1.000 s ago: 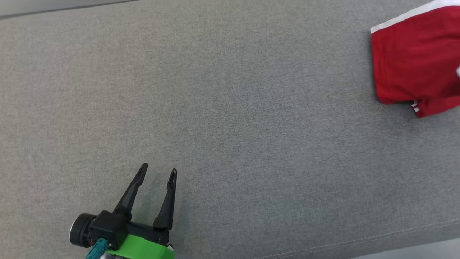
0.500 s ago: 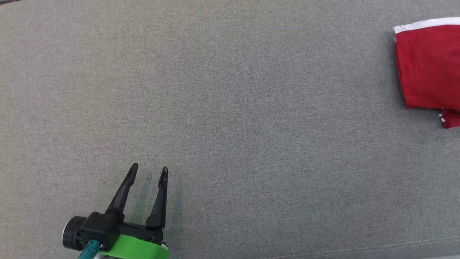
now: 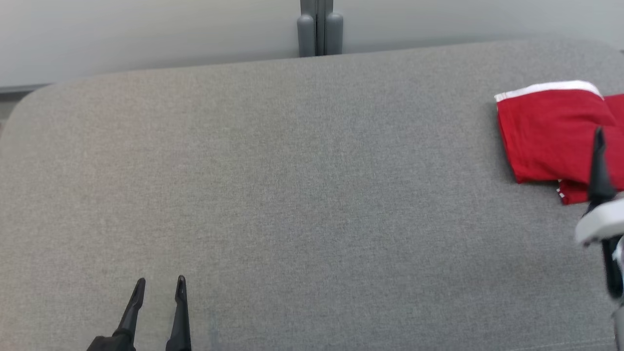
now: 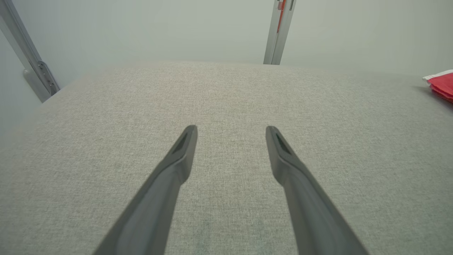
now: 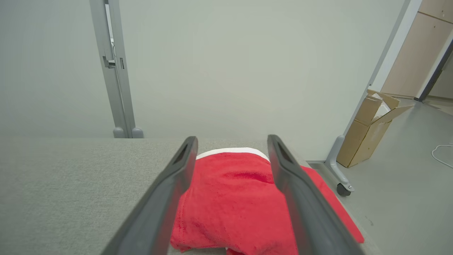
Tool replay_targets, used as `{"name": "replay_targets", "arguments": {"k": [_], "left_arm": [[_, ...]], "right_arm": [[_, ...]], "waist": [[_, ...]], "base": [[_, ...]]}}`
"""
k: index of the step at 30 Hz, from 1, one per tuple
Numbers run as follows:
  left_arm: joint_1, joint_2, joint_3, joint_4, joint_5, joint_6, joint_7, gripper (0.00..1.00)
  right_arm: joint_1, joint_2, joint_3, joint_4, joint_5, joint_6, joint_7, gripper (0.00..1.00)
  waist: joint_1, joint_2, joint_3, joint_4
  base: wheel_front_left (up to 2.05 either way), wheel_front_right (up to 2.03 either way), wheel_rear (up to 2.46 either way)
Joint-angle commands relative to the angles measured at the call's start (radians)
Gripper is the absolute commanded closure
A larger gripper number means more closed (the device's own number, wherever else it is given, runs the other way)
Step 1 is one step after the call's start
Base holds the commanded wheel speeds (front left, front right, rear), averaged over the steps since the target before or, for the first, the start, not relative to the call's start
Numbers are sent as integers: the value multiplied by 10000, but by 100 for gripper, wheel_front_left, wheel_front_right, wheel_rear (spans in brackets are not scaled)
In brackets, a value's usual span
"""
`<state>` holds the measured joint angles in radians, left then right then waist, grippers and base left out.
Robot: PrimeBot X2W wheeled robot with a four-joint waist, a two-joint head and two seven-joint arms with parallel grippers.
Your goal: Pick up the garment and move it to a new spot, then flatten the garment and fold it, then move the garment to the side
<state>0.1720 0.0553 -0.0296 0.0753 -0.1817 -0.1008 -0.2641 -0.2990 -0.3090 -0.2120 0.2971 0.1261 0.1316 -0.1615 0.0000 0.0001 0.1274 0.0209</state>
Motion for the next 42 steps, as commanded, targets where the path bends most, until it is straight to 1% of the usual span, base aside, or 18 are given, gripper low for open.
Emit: {"name": "replay_targets", "arguments": {"k": [1, 4, 6, 9, 10, 13, 19, 23, 26, 27, 29, 42], "left_arm": [[226, -2, 133, 31, 72, 72, 1, 0], [439, -24, 381, -32, 131, 133, 1, 0], [545, -30, 468, -5, 125, 116, 1, 0], [639, -37, 424, 85, 141, 66, 1, 0], [666, -38, 393, 117, 84, 44, 1, 0], [676, -39, 289, 97, 56, 30, 1, 0], [647, -39, 46, 147, 141, -26, 1, 0], [577, -39, -8, 149, 87, 31, 1, 0], [480, -37, -148, 127, 22, -57, 1, 0], [576, -48, -157, 179, 7, -46, -2, 100], [607, -59, -183, 358, -10, -46, 2, 100], [23, 45, -37, 561, -2597, -80, 543, 100]], "right_arm": [[661, 128, 309, -251, 271, -9, -257, 0], [2000, 569, 520, -763, 863, -19, -703, 0], [2691, 895, 702, -1033, 917, -18, -894, 0], [3509, 1321, 856, -1301, 634, -19, -1028, 0], [3854, 1652, 865, -1671, 397, -19, -1032, 0], [4530, 2056, 842, -2051, -81, -19, -1033, 0], [4900, 2429, 1167, -2375, -521, -19, -1036, 0], [4766, 2515, 1214, -2440, -595, -19, -1036, 0], [4730, 2543, 1198, -2465, -595, -19, -1036, 0], [4783, 2552, 1216, -2390, -578, 0, -1011, 100], [4811, 2598, 1229, -2212, -575, 0, -998, 100], [4280, 2592, 1162, -1916, 2083, -2, -332, 100]], "waist": [[0, -1, -1231, 97], [0, -1, -1450, 142], [0, -1, -1555, 165], [0, -1, -1713, 180], [0, -1, -1793, 182], [0, -1, -1902, 214], [0, -1, -1903, 105], [0, -1, -1879, 30], [0, -1, -1858, 33], [0, -1, -1861, 28], [0, -1, -1861, 26], [0, -1, -1797, 1]], "base": [[0, 0, 0], [0, 0, 0], [0, 0, 0], [0, 0, 0], [0, 0, 0], [0, 0, 0], [0, 0, 0], [0, 0, 0], [0, 0, 0], [0, 0, 0], [0, 0, 0], [0, 0, 0]]}}
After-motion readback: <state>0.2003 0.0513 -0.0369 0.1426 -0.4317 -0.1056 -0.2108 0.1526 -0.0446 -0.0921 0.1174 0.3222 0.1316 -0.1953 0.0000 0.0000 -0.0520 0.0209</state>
